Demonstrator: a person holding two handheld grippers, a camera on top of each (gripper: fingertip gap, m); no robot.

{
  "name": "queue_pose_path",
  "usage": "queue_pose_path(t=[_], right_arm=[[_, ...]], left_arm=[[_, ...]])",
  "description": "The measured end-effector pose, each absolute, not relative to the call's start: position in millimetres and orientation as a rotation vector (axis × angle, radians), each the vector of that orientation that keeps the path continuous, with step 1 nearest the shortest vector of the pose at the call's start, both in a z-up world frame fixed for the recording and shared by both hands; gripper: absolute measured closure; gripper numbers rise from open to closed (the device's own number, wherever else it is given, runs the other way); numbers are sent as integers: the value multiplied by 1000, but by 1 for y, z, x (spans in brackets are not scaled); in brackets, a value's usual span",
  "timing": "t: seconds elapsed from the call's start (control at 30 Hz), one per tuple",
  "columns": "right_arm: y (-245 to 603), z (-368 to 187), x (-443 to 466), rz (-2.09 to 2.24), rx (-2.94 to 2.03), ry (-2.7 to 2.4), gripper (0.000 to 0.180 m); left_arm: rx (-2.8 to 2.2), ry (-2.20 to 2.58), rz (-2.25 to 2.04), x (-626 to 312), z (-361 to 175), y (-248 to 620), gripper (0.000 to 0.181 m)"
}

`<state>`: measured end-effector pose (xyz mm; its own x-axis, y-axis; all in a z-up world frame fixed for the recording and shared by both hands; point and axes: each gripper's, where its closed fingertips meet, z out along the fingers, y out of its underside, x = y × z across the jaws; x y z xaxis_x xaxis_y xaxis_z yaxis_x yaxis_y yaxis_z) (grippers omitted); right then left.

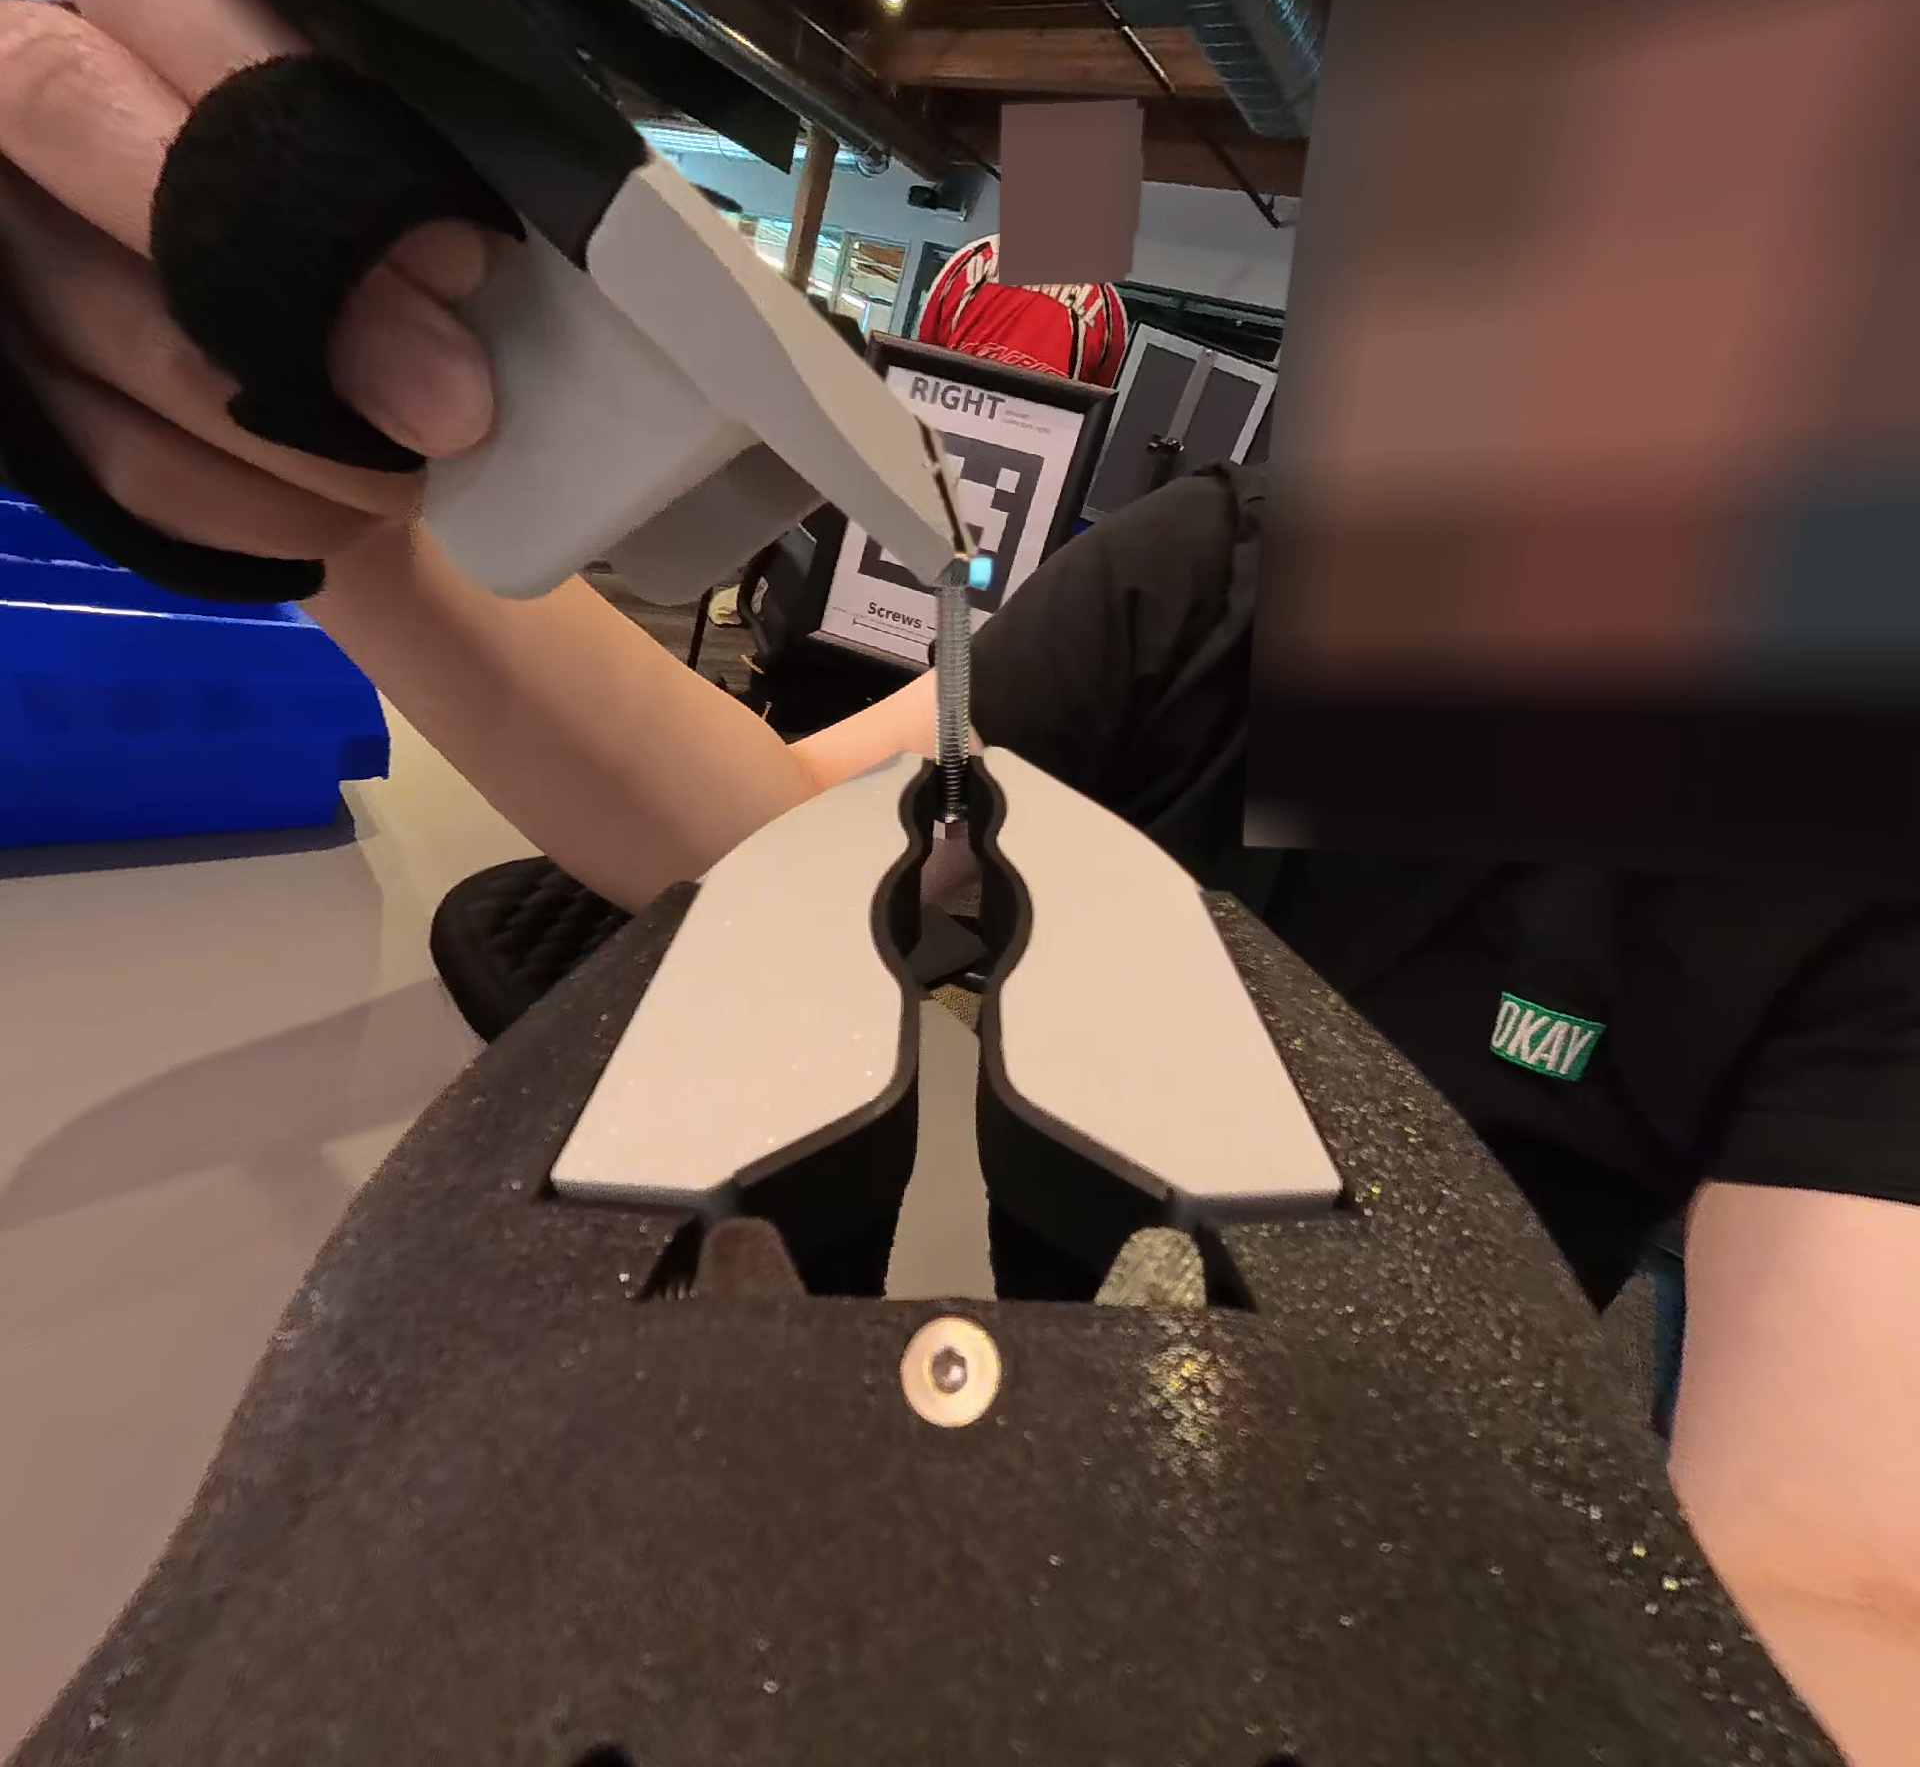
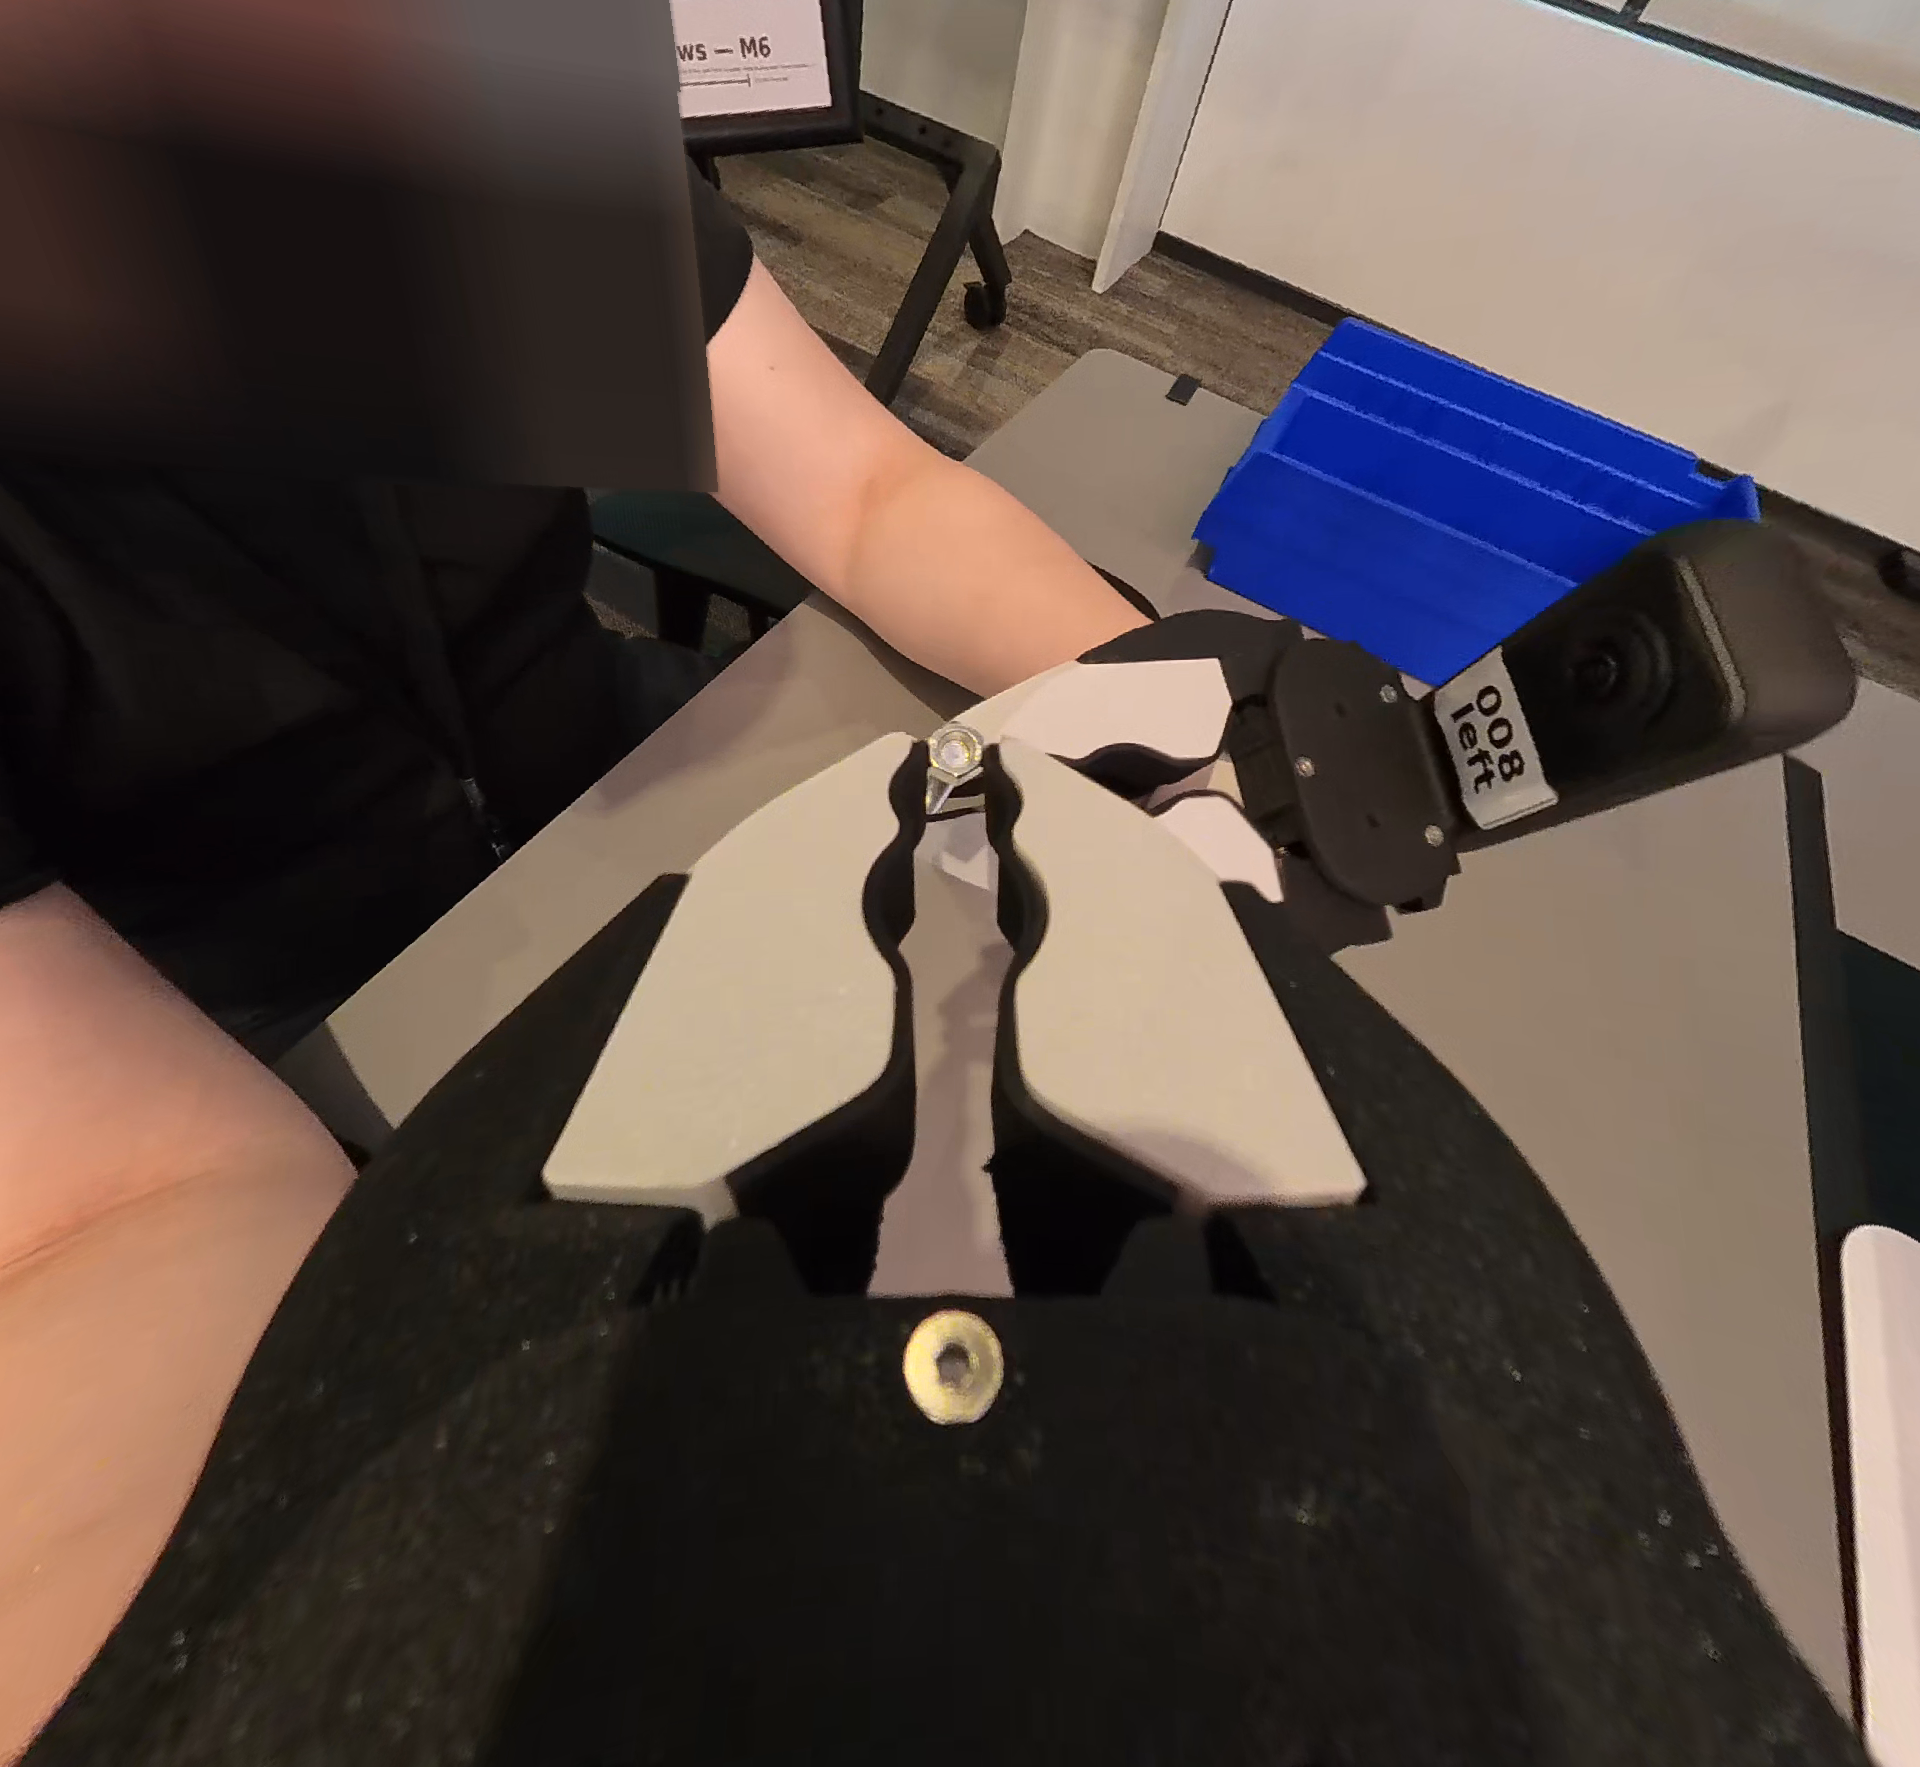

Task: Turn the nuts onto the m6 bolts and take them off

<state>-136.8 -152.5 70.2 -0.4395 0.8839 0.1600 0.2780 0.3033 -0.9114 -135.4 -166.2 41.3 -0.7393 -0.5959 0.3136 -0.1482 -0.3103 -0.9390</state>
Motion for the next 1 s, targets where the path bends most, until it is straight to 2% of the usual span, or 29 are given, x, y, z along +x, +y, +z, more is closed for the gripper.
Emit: queue_pose_path(t=[0.07,0.13,0.23,0.43,0.57,0.77,1.0], right_arm=[[-150,70,-137,1122,-1056,-1873,168],[-146,73,-137,1112,-1079,-1837,148],[-137,87,-136,1105,-1096,-1728,139],[-58,106,-124,758,-1636,-1199,142],[-40,111,-121,740,-1818,-899,146],[-16,80,-130,619,-1978,-832,147],[-11,59,-130,558,-2072,-869,150]], left_arm=[[-942,1615,-2121,-135,42,-164,176],[-939,1583,-2116,-135,46,-160,176],[-920,1491,-2101,-137,56,-149,176],[-1190,1053,-1498,-121,55,-60,176],[-1335,887,-1156,-127,41,-19,176],[-1396,874,-964,-124,31,-11,176],[-1408,879,-992,-122,30,-12,176]])
